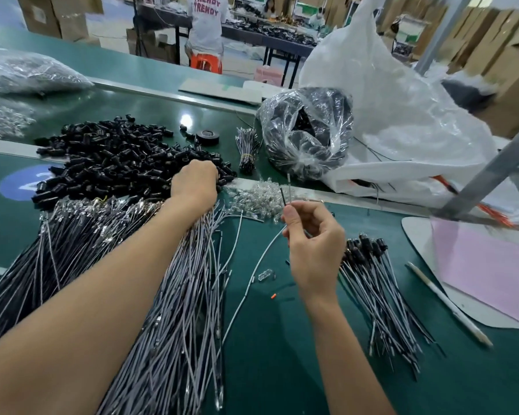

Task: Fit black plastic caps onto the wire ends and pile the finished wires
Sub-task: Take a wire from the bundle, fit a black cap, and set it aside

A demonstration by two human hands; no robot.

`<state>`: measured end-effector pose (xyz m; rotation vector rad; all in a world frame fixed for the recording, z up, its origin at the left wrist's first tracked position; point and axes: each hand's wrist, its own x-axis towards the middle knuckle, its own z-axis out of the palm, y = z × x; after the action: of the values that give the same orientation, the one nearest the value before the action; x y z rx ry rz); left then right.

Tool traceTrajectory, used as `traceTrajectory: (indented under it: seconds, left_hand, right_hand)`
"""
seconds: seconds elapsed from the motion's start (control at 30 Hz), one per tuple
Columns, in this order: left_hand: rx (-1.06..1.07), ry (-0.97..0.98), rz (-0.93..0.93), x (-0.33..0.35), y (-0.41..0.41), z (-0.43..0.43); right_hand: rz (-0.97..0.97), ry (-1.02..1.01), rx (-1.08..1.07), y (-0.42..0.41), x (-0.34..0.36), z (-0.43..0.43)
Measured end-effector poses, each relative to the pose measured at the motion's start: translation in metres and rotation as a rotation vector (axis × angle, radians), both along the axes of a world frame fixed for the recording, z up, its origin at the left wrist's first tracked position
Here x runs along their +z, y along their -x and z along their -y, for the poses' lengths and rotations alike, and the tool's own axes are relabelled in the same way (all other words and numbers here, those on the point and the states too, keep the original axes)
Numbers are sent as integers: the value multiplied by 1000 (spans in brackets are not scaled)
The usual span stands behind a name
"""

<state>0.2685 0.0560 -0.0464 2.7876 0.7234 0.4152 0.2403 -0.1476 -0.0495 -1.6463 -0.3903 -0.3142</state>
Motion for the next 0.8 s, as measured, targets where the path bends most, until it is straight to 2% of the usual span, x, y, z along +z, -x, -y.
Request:
traceTrajectory:
  seconds: [0.2,0.3,0.37,0.43,0.57,0.7,0.73,0.8]
  left_hand:
    - [-76,-41,-42,6,-18,2]
    - [-131,-130,-35,1,-14,8]
    - [-140,-161,23,-3,-9,10]
    - [-147,-89,162,-4,-6,8]
    - [-148,318,429,13,20,13]
    - [-193,1194,527,26,71,28]
    - [-195,1348,530,26,83,31]
    - [-188,1534,550,22,98,36]
  right_hand:
    - [2,25,26,1,-2,-3]
    - [7,39,26,2,-2,-4]
    - [4,32,27,2,-2,-3]
    - [-1,33,29,3,-2,-3]
    - [11,69,28,3,-1,-3]
    - [13,163,70,5,-1,-3]
    - [20,187,80,6,0,-3]
    - [30,219,101,7,0,-3]
